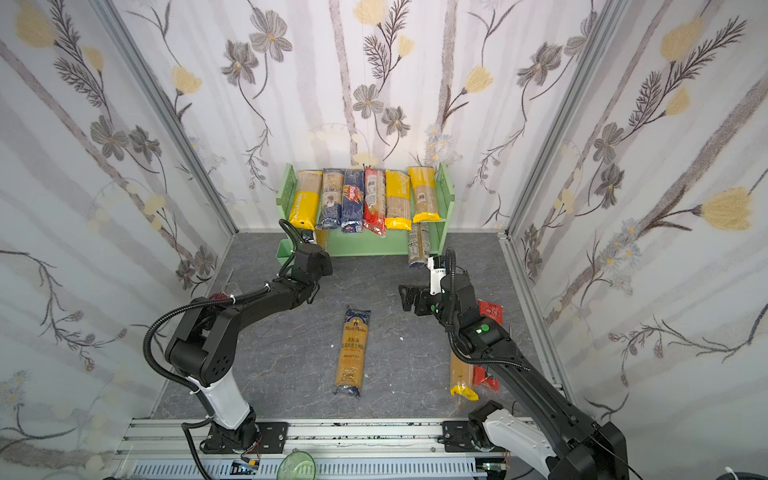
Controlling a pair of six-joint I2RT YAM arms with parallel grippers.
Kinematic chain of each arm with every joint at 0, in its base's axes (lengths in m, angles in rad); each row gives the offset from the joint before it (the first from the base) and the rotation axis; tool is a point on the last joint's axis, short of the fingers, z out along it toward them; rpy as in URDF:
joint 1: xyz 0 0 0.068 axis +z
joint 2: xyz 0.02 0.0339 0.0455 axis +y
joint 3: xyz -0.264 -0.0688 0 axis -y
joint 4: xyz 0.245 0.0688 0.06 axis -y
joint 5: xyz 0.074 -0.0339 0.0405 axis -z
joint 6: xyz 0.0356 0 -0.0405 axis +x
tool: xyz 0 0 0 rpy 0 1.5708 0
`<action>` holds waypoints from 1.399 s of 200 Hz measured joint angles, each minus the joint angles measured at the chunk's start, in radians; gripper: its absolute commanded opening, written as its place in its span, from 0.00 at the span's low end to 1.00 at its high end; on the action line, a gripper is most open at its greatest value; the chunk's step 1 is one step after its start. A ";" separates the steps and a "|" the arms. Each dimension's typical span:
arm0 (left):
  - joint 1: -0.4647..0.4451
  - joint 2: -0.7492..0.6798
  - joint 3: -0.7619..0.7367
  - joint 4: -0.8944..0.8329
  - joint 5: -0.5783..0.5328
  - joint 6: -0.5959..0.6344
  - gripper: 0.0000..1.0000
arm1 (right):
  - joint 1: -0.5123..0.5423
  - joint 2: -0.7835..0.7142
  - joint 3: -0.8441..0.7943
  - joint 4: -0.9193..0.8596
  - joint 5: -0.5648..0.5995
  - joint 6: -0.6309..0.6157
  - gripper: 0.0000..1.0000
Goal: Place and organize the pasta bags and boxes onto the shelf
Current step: 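Carry the red-ended pack upright with the left gripper to the lower shelf, then set the red-ended pack on the lower shelf and open the left gripper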
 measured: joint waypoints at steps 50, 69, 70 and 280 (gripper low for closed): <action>0.003 0.005 -0.012 0.042 0.005 -0.005 0.85 | -0.001 -0.005 0.015 -0.032 0.000 -0.002 1.00; 0.003 -0.010 -0.032 0.042 0.013 -0.014 0.87 | -0.001 -0.010 0.022 -0.035 0.000 -0.002 1.00; 0.003 -0.011 -0.033 0.042 0.013 -0.015 0.87 | -0.001 -0.010 0.023 -0.035 0.000 -0.002 1.00; -0.122 -0.637 -0.397 -0.105 0.033 -0.149 0.95 | 0.027 -0.200 -0.033 -0.137 0.053 0.034 1.00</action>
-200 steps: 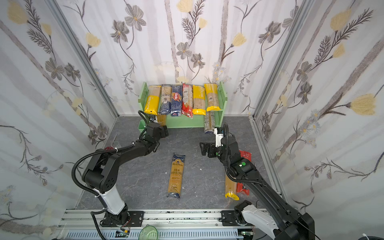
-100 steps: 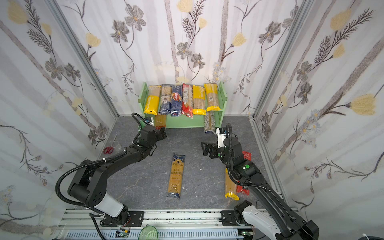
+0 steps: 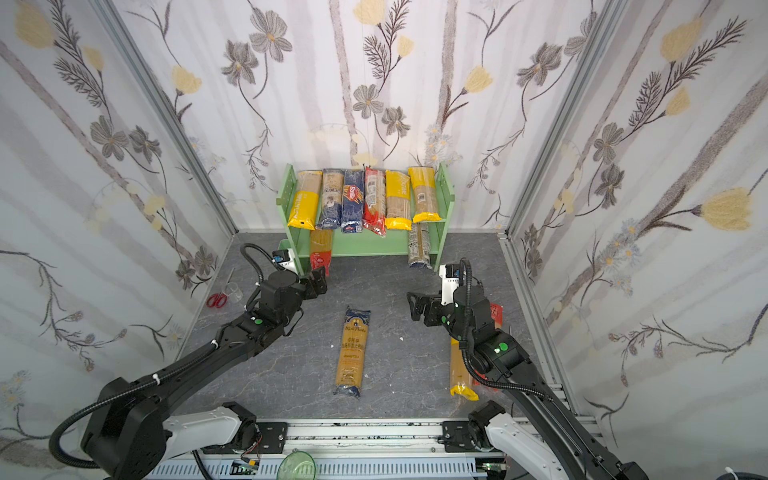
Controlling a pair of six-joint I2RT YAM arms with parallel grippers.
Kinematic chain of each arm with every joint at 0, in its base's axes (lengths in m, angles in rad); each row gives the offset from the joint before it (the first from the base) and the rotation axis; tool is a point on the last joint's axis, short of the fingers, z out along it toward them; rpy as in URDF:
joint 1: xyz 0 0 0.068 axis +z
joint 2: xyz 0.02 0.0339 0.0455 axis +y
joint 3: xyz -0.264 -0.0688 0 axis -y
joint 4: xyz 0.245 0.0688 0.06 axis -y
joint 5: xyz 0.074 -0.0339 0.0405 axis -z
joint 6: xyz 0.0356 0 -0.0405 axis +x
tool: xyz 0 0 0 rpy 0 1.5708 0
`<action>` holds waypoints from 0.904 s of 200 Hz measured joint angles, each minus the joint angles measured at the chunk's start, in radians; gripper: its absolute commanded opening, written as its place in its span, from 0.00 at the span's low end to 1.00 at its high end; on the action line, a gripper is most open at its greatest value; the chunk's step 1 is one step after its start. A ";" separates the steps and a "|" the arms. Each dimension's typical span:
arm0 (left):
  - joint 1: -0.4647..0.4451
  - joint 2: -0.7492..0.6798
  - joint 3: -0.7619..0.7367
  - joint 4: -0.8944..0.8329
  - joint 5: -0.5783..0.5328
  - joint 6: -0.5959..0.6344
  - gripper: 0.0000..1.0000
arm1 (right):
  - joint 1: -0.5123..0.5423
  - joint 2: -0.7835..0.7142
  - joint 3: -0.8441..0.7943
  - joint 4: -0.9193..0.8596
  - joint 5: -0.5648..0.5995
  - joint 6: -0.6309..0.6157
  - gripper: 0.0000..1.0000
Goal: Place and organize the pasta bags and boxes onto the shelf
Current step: 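Set the red-ended pack on the lower shelf and open the left gripper, then move the right gripper to the Moli Pasta pack while left gripper withdraws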
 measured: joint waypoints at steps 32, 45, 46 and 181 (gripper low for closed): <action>-0.094 -0.128 -0.083 -0.052 -0.026 -0.056 0.96 | 0.041 -0.055 -0.043 -0.027 0.026 0.030 1.00; -0.154 -0.159 -0.108 -0.077 -0.042 -0.084 0.97 | 0.063 -0.073 -0.061 -0.042 0.036 0.047 1.00; -0.161 -0.162 -0.110 -0.080 -0.044 -0.087 0.97 | 0.064 -0.074 -0.062 -0.042 0.036 0.048 1.00; -0.594 -0.089 -0.239 -0.294 -0.159 -0.428 0.99 | 0.287 -0.146 -0.177 -0.083 0.203 0.206 1.00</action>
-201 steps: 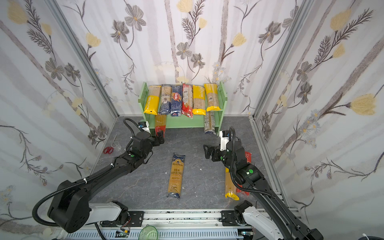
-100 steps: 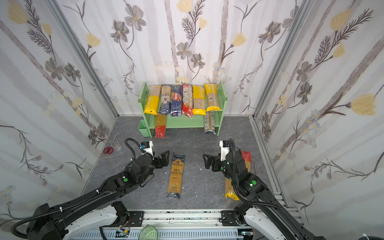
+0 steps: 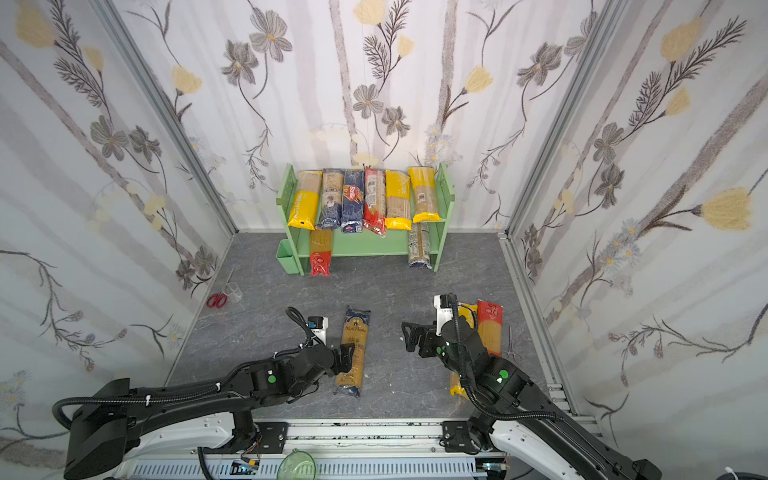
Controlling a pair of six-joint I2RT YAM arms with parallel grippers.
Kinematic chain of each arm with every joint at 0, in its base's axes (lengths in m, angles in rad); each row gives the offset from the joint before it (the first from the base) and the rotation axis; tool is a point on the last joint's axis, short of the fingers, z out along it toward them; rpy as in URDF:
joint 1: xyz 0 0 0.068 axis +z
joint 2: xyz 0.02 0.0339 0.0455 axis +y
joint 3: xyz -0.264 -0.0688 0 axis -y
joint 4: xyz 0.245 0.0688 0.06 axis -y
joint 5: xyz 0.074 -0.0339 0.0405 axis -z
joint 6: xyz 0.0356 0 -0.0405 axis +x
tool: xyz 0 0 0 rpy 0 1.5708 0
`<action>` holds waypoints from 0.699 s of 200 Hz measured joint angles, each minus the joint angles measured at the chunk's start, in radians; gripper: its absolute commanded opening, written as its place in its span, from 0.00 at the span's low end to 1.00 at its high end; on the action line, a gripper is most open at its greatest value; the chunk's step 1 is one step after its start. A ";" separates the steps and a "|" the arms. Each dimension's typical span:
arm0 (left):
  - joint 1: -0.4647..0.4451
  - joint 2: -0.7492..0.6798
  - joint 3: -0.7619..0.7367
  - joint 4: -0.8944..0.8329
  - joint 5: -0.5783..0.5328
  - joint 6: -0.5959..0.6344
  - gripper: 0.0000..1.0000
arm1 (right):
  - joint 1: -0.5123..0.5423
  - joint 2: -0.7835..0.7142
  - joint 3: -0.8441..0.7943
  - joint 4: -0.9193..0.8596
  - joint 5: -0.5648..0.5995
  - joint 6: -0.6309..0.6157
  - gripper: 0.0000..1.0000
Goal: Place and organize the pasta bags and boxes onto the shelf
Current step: 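Move the right gripper to the Moli Pasta pack while left gripper withdraws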
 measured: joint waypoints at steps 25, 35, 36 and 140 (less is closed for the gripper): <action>0.003 -0.051 -0.010 -0.052 -0.015 -0.020 1.00 | 0.085 0.047 -0.041 0.009 0.032 0.038 1.00; 0.013 -0.071 -0.009 -0.069 -0.017 -0.021 1.00 | 0.114 0.065 -0.058 0.013 0.042 0.056 1.00; 0.015 -0.074 -0.009 -0.071 -0.017 -0.021 1.00 | 0.118 0.068 -0.060 0.013 0.043 0.059 1.00; 0.355 -0.285 0.011 -0.253 0.063 0.057 1.00 | 0.436 0.556 0.018 0.216 0.127 0.237 1.00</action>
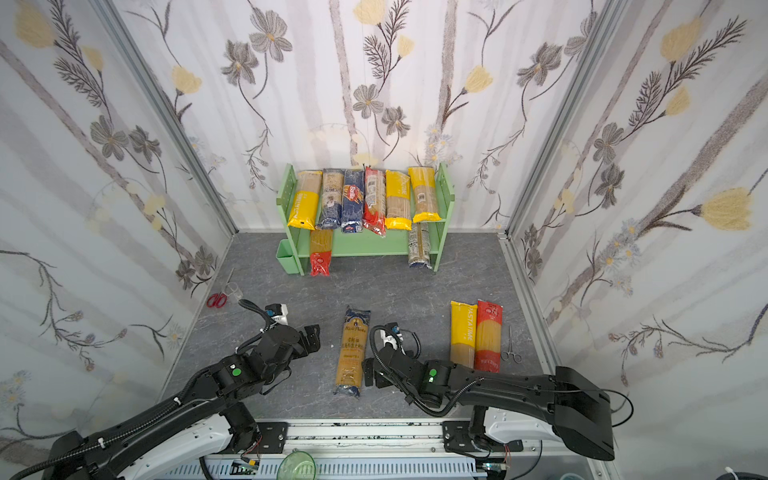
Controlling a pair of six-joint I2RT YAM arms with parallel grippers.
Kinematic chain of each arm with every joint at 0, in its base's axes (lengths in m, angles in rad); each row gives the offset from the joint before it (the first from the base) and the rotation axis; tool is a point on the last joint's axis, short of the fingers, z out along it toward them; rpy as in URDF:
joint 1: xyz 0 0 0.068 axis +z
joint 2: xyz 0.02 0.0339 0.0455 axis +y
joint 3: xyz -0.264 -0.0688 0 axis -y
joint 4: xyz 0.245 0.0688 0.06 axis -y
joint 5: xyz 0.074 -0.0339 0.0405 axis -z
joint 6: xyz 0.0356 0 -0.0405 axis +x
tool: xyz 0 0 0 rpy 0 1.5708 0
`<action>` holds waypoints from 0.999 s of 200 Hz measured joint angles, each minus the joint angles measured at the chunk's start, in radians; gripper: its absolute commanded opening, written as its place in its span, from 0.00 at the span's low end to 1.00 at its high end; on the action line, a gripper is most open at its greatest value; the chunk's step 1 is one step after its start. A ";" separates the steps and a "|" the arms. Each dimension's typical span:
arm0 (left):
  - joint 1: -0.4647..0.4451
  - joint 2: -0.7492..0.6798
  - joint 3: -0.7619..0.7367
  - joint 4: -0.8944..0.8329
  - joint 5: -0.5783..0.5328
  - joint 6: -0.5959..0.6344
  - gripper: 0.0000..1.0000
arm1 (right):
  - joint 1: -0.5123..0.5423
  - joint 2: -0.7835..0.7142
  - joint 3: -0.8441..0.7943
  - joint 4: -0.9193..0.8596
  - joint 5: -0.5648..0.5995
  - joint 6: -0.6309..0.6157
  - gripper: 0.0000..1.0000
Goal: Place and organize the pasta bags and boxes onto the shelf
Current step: 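Move the right gripper to the Moli Pasta pack while left gripper withdraws, then grasp the blue-topped Moli Pasta pack by its end with the right gripper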
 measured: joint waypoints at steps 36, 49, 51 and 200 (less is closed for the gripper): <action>0.037 -0.055 0.004 -0.031 0.016 0.002 1.00 | 0.100 0.193 0.113 0.028 0.039 0.061 1.00; 0.044 -0.066 0.006 -0.032 0.015 0.001 1.00 | 0.135 0.274 0.175 0.024 0.054 0.086 1.00; 0.044 -0.068 0.006 -0.032 0.015 0.001 1.00 | 0.140 0.285 0.184 0.024 0.058 0.090 1.00; 0.053 -0.166 0.002 -0.075 0.013 -0.007 1.00 | 0.215 0.575 0.328 -0.082 0.182 0.250 1.00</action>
